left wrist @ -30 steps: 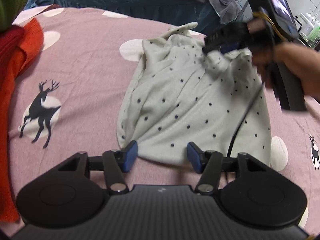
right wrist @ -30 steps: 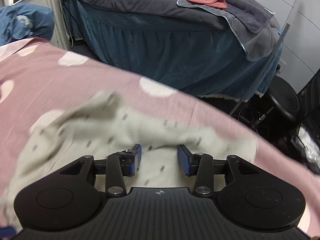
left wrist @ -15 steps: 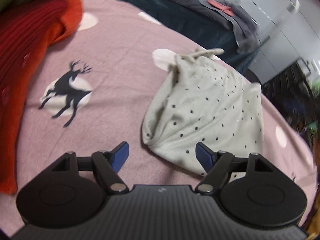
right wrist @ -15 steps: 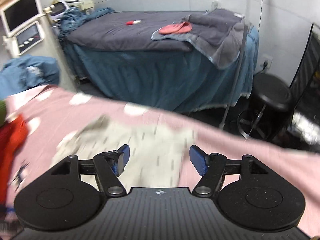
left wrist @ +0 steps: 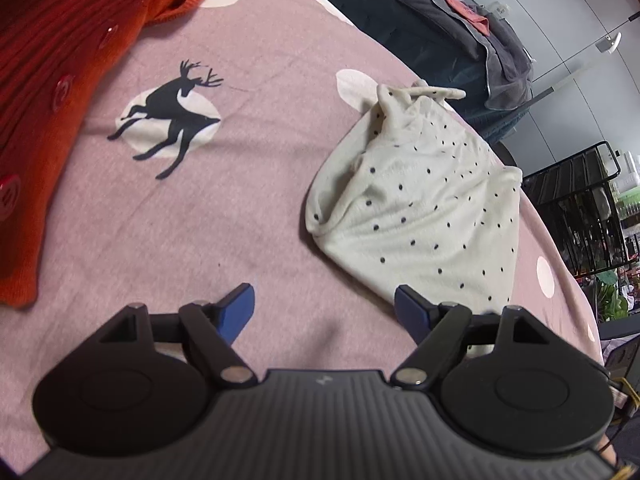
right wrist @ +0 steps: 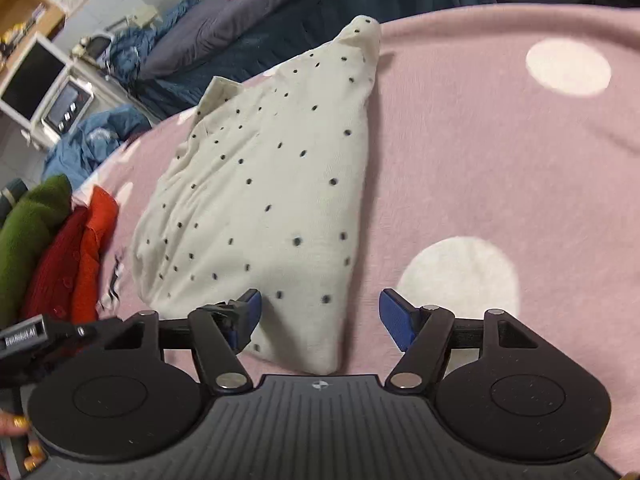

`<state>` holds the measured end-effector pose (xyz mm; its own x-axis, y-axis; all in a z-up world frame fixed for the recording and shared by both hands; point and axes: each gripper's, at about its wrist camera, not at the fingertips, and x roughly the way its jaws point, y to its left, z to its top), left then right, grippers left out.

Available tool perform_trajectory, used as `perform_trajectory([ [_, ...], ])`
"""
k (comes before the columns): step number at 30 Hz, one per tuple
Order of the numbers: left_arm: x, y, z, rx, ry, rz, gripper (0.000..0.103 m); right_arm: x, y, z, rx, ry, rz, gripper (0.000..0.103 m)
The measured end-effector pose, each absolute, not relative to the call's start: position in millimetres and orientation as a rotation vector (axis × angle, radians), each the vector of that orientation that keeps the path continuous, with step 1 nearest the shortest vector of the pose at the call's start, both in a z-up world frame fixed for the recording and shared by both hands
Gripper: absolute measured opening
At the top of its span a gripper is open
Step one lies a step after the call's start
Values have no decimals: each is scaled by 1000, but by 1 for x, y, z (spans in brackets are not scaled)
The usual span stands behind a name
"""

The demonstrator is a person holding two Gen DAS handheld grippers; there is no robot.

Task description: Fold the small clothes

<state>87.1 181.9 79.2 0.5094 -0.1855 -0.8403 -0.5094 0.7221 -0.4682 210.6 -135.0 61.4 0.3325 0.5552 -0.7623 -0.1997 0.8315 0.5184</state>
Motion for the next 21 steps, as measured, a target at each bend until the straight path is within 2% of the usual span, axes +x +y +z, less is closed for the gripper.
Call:
perform_trajectory([
  [1,86,181,79,-777,1045,218,80,210,-131,61,386,1119,518,102],
  [2,86,181,79,-783,1046,219,81,211,-130,60,421,1125,535,96],
  [7,81,180,76,-863,1023,209,81,223,-139,48,653,1157,458,96],
  [8,80,179,75,-896,1007,200,82,224,-145,44,709,1167,444,87],
  [9,80,178,74,-923,996,189,82,224,-148,43,730,1178,430,73],
  [10,81,177,72,-941,992,182,83,224,-150,43,721,1193,430,33],
  [12,82,172,67,-975,988,174,88,221,-155,43,746,1211,451,20],
  [16,80,163,54,-1072,971,186,91,213,-173,61,912,1210,481,14],
  [21,82,154,36,-1280,838,216,97,215,-176,88,971,1229,529,13],
])
